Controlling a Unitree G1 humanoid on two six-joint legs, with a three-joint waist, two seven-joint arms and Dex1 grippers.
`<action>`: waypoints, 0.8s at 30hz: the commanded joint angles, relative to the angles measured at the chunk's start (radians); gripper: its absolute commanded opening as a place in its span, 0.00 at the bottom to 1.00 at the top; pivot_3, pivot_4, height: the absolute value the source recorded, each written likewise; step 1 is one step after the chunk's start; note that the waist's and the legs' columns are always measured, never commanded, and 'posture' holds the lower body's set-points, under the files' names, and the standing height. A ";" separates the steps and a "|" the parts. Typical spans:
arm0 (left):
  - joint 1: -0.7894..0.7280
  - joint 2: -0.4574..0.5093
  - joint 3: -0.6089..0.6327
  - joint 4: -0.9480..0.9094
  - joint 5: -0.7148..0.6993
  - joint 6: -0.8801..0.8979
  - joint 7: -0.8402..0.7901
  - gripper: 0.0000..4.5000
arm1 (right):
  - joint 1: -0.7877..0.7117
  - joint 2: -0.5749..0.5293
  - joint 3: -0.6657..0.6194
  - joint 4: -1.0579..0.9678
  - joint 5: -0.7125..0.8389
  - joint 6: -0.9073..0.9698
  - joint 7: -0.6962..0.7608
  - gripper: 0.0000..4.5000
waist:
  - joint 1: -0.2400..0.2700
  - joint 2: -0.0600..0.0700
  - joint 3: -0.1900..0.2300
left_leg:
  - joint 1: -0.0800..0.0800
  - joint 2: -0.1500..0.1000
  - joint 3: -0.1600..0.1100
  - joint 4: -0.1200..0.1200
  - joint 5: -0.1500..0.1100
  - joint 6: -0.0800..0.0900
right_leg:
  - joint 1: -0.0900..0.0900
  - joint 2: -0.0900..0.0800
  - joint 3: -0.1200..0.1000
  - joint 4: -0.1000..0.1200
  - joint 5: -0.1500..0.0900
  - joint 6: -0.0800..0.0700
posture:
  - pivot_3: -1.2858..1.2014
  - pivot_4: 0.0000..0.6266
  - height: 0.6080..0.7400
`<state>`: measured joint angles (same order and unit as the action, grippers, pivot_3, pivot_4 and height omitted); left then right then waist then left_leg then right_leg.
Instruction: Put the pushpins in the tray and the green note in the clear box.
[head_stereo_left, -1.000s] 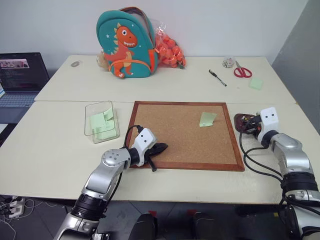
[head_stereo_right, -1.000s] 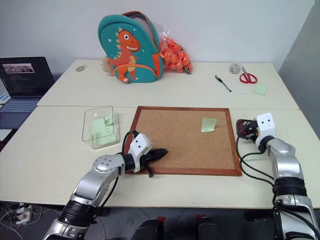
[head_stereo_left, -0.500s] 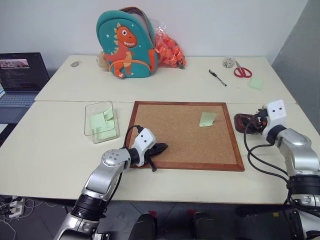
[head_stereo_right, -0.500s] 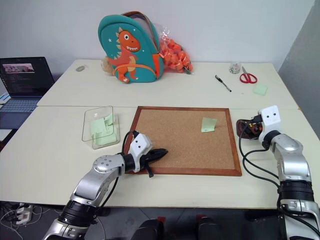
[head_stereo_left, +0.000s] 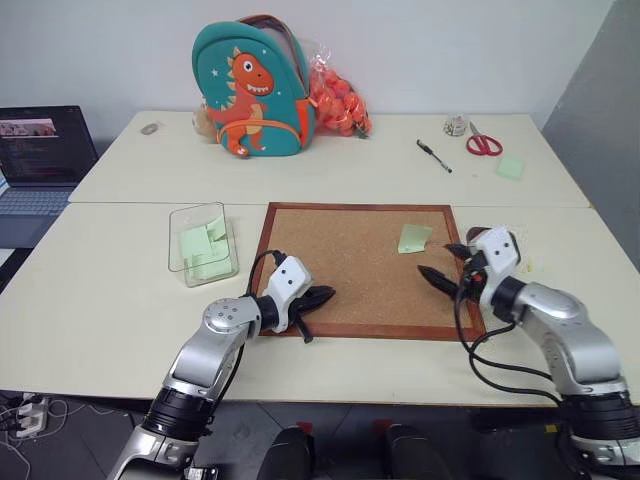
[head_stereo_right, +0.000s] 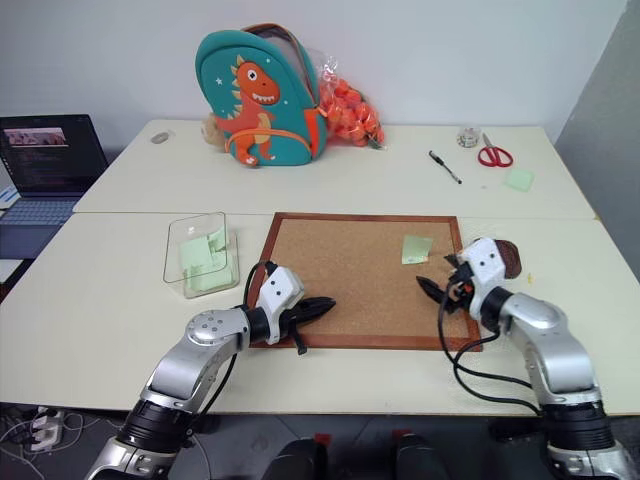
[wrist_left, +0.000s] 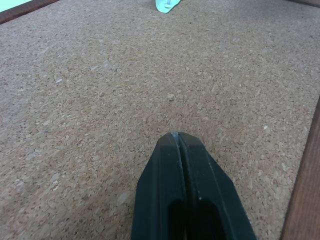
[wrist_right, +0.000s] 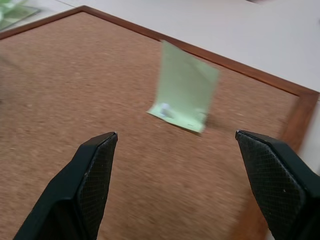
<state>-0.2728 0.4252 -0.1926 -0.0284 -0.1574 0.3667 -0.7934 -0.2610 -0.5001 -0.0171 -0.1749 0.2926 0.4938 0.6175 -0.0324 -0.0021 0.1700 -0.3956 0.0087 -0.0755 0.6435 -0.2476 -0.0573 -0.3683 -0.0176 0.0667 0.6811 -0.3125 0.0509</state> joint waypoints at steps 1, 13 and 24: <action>0.031 -0.002 -0.056 0.051 0.020 0.037 -0.017 0.00 | -0.092 0.067 0.056 0.058 -0.045 -0.042 -0.044 0.89 | 0.000 0.000 0.000 | 0.000 0.000 0.000 0.000 0.000 0.000 | 0.000 0.000 0.000 0.000 0.000 0.000 | 0.52 0.24 1.00; 0.036 0.003 -0.055 0.042 0.021 0.039 -0.016 0.00 | -0.206 0.133 0.073 0.289 -0.115 -0.139 -0.057 0.89 | 0.003 -0.001 0.000 | -0.001 0.000 -0.001 0.000 0.000 0.000 | 0.000 -0.001 -0.001 0.000 0.000 0.000 | 0.52 0.24 1.00; 0.040 0.007 -0.055 0.039 0.020 0.037 -0.018 0.00 | -0.223 0.148 0.056 0.342 -0.107 -0.146 -0.060 0.56 | 0.001 0.000 0.000 | -0.001 0.000 -0.001 0.000 0.000 0.000 | -0.001 0.000 -0.001 0.000 0.000 0.000 | 0.52 0.24 1.00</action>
<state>-0.2735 0.4258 -0.1979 -0.0300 -0.1569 0.3665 -0.7957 -0.4578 -0.3580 0.0611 0.1793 0.1785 0.3748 0.5613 -0.0318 -0.0026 0.1697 -0.3964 0.0085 -0.0766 0.6431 -0.2476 -0.0573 -0.3688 -0.0180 0.0654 0.6810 -0.3125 0.0507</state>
